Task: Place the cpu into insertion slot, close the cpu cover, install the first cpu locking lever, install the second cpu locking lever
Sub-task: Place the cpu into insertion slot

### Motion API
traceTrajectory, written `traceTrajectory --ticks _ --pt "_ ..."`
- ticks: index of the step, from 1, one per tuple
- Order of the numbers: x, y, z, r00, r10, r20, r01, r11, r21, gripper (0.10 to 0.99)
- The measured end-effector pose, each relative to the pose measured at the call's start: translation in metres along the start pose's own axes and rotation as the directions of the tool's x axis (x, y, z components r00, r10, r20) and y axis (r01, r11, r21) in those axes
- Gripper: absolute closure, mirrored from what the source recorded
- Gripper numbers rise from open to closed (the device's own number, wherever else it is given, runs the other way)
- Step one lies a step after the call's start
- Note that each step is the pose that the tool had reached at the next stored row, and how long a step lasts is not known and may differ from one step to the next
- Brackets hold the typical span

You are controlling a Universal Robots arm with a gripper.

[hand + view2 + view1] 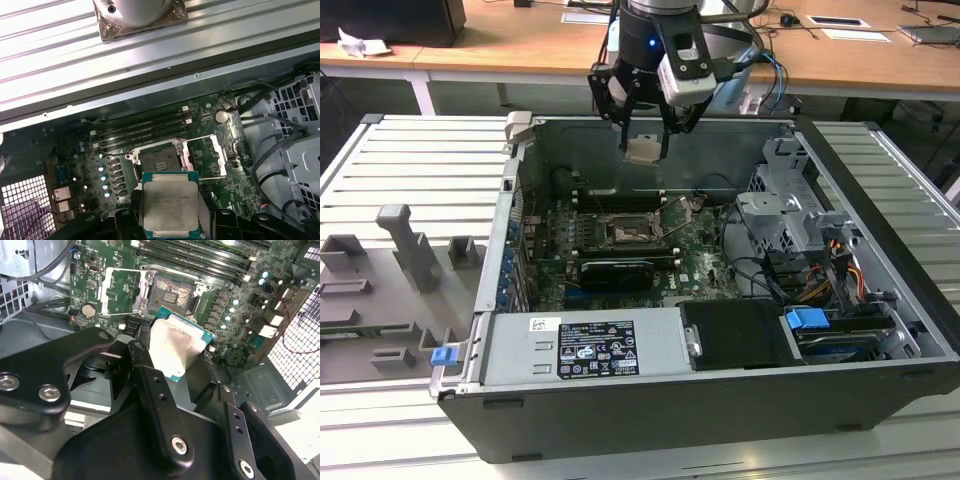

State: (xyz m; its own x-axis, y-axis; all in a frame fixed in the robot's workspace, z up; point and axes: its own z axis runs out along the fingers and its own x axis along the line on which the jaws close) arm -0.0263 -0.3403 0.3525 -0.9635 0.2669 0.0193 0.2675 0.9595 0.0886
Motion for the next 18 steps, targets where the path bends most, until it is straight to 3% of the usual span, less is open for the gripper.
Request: traceTrajectory --ticks 6,18 --pt "0.0001 0.0002 0.0014 0.9983 0.058 0.0053 -0.058 0.9983 -0.001 0.561" --pt "0.0 0.0001 0.0033 0.9923 0.123 0.011 -0.123 0.9924 -0.003 0.561"
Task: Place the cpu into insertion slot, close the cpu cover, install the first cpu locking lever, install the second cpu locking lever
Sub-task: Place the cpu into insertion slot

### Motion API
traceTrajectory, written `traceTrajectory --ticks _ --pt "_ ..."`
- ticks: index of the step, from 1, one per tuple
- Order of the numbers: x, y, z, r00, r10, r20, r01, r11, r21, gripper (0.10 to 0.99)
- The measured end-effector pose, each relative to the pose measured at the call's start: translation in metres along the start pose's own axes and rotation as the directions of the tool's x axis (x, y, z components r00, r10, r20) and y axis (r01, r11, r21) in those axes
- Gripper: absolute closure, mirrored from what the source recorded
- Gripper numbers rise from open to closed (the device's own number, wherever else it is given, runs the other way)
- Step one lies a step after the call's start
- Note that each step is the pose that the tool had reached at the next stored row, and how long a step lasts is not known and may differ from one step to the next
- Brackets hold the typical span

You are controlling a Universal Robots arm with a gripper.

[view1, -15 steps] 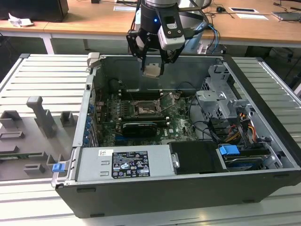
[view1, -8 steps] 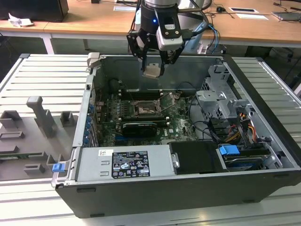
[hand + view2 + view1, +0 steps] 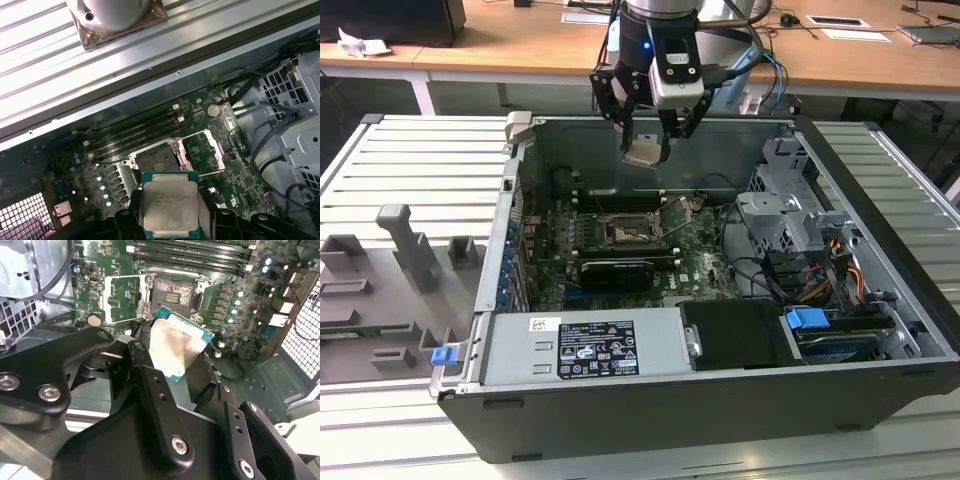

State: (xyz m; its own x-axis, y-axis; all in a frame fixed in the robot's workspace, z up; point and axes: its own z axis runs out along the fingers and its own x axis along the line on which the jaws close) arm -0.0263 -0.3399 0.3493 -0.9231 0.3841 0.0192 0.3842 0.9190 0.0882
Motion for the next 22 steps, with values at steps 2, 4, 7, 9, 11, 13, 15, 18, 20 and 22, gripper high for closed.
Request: traceTrajectory --ticks 2,4,7,9,11,13,15,18,20,22 --pt "0.0 0.0 0.0003 1.0 0.009 0.0008 -0.009 1.0 0.0 0.561" --pt "0.0 0.0 0.0004 0.9999 0.017 0.0016 -0.017 0.9999 0.0 0.561" --pt "0.0 -0.0001 0.0006 0.9996 0.029 0.0026 -0.029 0.9996 -0.001 0.561" --pt "0.0 -0.0001 0.0009 0.999 0.045 0.004 -0.045 0.999 -0.001 0.561" --pt "0.0 -0.0001 0.0011 0.9981 0.061 0.0054 -0.061 0.9981 -0.001 0.561" --pt "0.0 -0.0001 0.0013 0.9973 0.073 0.0064 -0.073 0.9973 -0.002 0.561" --pt "0.0 -0.0001 0.0015 0.9965 0.083 0.0073 -0.083 0.9965 -0.002 0.561" --pt "0.0 -0.0001 0.0017 0.9955 0.094 0.0083 -0.094 0.9956 -0.002 0.561" --pt "0.0 -0.0002 0.0019 0.995 0.1 0.0088 -0.1 0.995 -0.002 0.561" --pt "0.0 -0.0002 0.0021 0.9942 0.107 0.0094 -0.107 0.9943 -0.003 0.561"
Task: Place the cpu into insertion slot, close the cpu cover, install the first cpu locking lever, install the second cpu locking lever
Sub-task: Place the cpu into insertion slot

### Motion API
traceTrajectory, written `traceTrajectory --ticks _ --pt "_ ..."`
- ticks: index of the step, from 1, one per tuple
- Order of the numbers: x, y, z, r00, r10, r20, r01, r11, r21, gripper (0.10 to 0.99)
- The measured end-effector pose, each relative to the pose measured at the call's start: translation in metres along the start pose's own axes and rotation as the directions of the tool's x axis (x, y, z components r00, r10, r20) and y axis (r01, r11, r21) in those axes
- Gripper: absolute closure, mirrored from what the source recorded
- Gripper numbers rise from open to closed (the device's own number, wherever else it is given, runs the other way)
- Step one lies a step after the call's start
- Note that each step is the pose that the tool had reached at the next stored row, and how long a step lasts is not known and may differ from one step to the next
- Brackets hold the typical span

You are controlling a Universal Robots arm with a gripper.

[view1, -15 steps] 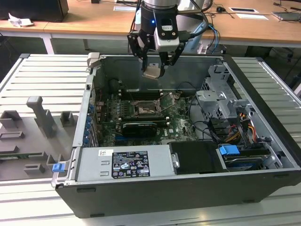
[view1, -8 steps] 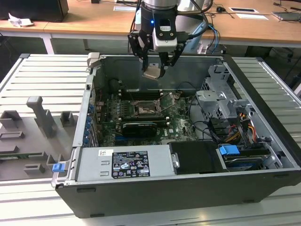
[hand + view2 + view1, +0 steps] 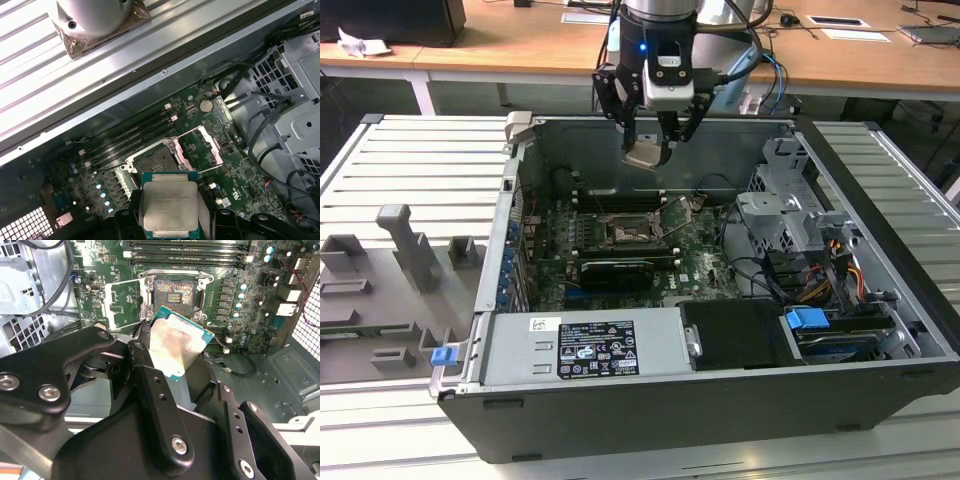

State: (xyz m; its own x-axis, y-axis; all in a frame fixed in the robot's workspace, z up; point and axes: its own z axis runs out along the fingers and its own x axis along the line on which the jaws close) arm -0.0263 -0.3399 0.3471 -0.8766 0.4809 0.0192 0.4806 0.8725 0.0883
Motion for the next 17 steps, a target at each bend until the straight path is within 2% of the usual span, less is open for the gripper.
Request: traceTrajectory --ticks 17 --pt "0.0 -0.0001 0.0018 0.9989 0.047 0.0042 -0.047 0.9989 -0.001 0.561"
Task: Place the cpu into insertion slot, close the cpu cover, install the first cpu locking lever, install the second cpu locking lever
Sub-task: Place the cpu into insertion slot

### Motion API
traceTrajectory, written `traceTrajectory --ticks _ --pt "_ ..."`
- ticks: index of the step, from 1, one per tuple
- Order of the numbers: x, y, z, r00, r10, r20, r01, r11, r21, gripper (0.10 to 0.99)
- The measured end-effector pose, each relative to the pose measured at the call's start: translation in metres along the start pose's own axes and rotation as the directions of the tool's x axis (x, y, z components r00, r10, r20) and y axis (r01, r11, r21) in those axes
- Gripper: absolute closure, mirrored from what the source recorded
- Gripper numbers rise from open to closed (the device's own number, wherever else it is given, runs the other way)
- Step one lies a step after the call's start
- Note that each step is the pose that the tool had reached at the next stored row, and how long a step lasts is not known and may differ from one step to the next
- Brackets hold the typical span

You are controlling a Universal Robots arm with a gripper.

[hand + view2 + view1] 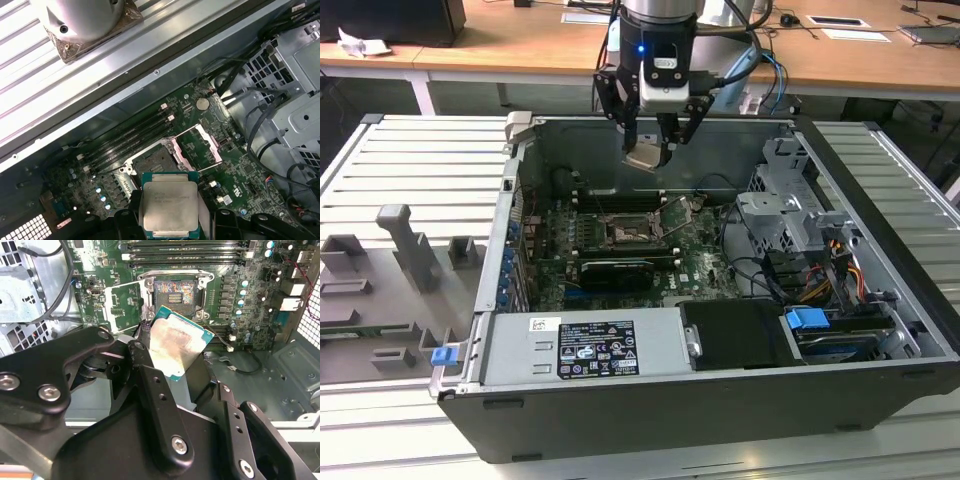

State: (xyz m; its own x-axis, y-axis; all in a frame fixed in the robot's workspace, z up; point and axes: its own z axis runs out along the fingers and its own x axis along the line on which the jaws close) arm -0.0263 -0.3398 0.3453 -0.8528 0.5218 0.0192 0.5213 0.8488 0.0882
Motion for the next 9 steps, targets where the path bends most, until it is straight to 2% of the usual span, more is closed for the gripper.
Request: traceTrajectory --ticks 7,9 --pt "0.0 -0.0001 0.0013 0.9998 0.02 0.0019 -0.02 0.9998 0.0 0.561" --pt "0.0 -0.0001 0.0016 0.9987 0.052 0.0046 -0.052 0.9987 -0.001 0.561"
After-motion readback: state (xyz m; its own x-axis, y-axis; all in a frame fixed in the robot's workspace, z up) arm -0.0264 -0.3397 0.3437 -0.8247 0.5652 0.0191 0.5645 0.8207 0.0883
